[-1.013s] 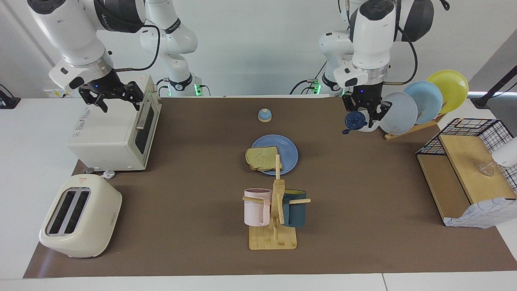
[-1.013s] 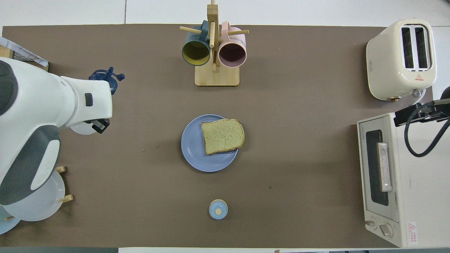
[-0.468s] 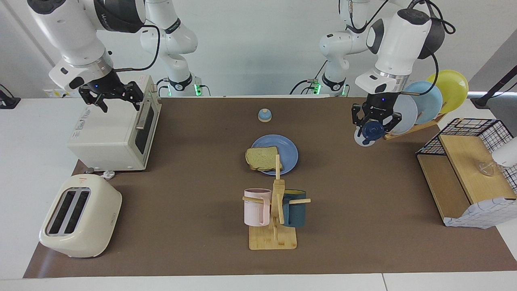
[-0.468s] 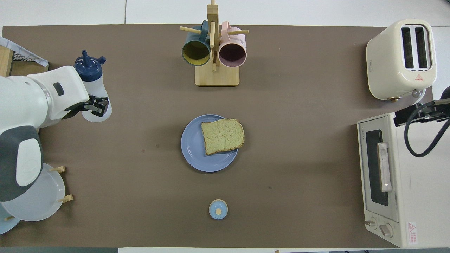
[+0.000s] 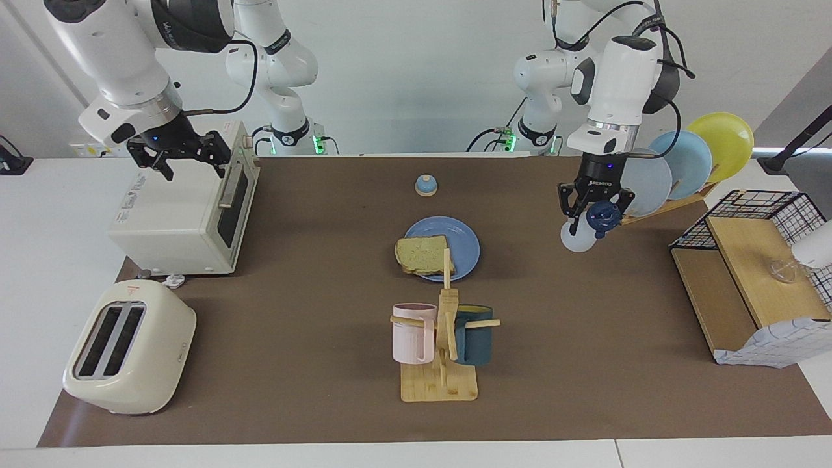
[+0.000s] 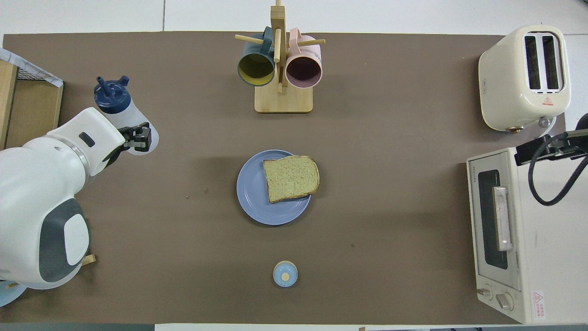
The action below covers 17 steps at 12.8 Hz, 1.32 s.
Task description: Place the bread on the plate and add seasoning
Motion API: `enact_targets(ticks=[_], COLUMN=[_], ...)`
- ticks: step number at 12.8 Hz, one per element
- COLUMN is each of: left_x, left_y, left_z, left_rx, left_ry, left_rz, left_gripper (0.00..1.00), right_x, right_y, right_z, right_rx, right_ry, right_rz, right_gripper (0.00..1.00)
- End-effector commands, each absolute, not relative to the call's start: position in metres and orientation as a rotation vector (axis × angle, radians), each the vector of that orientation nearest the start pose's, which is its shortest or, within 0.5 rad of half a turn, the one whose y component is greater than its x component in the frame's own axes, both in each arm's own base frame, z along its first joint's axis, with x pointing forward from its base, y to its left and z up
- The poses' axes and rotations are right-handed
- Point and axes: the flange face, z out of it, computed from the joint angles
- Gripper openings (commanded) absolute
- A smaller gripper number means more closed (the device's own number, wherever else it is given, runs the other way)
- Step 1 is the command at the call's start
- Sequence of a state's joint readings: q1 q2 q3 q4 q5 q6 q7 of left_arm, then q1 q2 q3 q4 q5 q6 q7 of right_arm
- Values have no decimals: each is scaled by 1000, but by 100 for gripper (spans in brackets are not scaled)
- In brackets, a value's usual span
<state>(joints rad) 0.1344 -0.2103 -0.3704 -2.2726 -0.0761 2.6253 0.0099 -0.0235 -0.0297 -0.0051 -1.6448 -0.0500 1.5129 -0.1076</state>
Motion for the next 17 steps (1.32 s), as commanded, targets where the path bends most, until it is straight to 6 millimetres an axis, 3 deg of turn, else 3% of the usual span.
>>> enact_targets(ticks=[1, 6, 12, 17], left_x=[496, 500, 506, 505], left_y=[-127, -141, -149, -147], left_z=[478, 420, 365, 327], left_rx=[-3040, -3062, -3061, -3067], left_ry=[222, 168, 162, 170], left_rz=[-998, -1174, -1335, -1347], left_gripper=[0, 0, 0, 0], right_x=[532, 532, 532, 532], right_y=[-23, -23, -23, -24], right_z=[603, 603, 603, 603], right_rx=[-3175, -3175, -3175, -3176], right_ry=[-143, -143, -143, -143], right_rz=[169, 169, 169, 172], right_gripper=[100, 100, 100, 100])
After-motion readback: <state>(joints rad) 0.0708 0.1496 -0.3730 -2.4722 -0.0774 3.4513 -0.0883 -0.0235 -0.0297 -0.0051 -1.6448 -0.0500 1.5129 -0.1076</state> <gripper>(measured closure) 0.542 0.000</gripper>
